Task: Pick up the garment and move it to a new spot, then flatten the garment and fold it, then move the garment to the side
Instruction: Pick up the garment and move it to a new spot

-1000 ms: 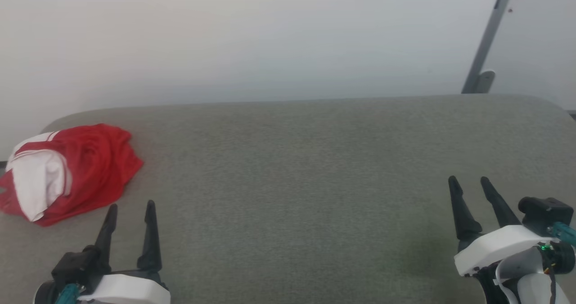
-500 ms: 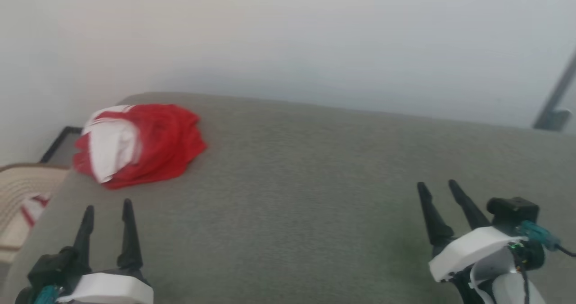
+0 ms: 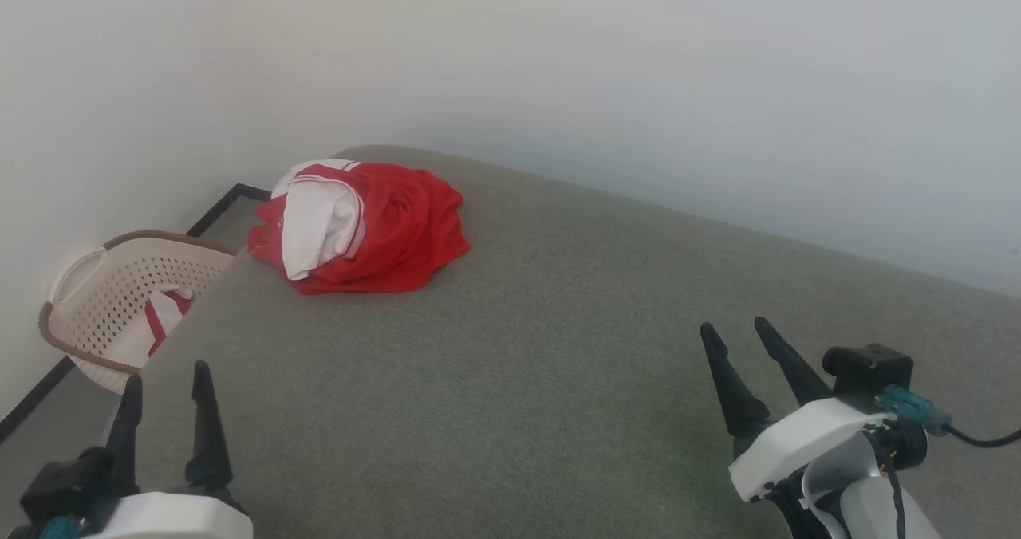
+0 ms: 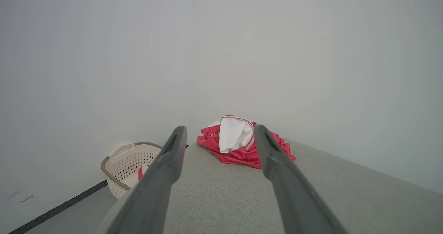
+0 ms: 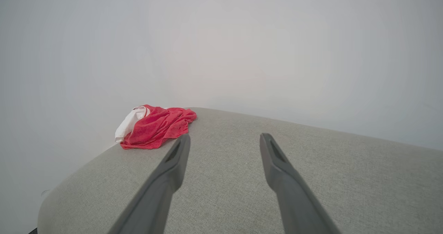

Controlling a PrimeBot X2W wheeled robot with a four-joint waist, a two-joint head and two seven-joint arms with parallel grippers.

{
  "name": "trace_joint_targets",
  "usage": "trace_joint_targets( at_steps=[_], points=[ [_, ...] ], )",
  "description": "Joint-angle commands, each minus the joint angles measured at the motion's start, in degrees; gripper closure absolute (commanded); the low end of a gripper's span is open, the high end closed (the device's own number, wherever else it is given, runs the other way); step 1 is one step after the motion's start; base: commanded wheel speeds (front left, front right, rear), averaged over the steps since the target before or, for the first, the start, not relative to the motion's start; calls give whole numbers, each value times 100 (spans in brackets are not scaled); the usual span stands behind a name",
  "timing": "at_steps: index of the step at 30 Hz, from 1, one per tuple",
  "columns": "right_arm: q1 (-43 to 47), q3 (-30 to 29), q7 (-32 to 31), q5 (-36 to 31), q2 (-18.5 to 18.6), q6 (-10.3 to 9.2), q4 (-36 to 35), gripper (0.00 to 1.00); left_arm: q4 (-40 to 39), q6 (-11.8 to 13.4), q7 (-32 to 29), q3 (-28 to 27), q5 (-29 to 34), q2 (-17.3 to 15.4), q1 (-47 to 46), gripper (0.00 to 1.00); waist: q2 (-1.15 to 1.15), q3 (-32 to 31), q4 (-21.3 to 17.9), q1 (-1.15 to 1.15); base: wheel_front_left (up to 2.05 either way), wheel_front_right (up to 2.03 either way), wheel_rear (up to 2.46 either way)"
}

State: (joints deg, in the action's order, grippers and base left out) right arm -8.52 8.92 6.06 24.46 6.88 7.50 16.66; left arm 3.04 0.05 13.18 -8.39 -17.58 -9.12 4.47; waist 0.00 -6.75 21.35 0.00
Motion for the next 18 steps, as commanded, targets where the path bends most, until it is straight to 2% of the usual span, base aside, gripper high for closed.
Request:
trace_joint_targets(
  at_steps=[1,6,12,18],
  points=[
    [-61,24,34,16,7,-2,9,0,-63,18,-67,26,4,-42,-28,0,0,36,-11,0,0,0,0],
    [-122,67,0,44,88,-2,-9,0,-101,-32,-235,-17,-184,-88,-243,0,0,148,-134,0,0,0,0],
    [-182,49,-87,43,222,-2,-127,0,-27,-158,-578,-40,-357,-314,-737,0,0,430,-417,0,0,0,0],
    [-389,-66,-250,18,485,-1,-507,0,230,-302,-883,-36,-607,-567,-1626,0,0,1130,-743,0,0,0,0]
  ],
)
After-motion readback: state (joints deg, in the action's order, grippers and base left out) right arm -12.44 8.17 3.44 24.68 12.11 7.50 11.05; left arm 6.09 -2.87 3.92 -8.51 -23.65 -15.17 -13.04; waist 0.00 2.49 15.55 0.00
